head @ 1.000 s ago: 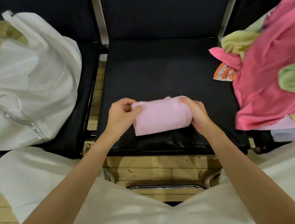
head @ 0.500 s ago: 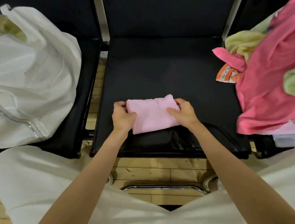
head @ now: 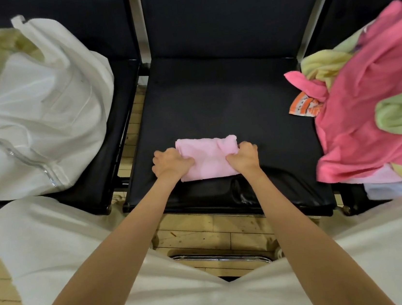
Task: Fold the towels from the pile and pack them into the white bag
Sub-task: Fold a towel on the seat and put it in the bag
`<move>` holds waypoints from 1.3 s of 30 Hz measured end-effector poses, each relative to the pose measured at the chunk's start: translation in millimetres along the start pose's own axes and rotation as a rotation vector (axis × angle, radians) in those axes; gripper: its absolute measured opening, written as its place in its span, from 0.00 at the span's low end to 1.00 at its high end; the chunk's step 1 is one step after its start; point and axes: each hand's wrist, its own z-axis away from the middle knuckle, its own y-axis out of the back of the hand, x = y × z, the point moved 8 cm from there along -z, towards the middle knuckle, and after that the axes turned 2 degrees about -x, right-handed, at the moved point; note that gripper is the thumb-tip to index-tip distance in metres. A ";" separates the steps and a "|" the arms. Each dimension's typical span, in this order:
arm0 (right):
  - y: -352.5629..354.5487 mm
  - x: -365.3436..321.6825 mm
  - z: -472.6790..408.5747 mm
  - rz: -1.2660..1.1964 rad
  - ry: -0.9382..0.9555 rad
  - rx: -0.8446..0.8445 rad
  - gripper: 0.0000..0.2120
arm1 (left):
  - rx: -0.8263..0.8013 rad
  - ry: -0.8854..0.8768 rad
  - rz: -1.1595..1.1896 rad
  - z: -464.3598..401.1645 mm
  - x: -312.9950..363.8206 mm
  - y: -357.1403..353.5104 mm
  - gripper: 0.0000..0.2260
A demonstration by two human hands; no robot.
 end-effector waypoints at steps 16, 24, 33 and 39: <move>-21.4 -192.1 73.4 -0.447 0.442 -0.086 0.21 | 0.494 -0.371 0.809 33.0 -50.2 210.5 0.10; -67.6 -319.2 109.8 -0.394 0.710 -0.207 0.13 | 0.605 -0.354 0.709 12.9 -126.1 332.8 0.13; -103.1 -479.3 91.8 -0.228 0.915 -0.130 0.11 | 0.731 -0.421 0.499 -62.9 -141.7 470.5 0.17; -176.0 -544.6 50.2 0.245 0.822 -0.102 0.22 | 0.753 -0.202 0.075 -137.5 -150.3 484.9 0.10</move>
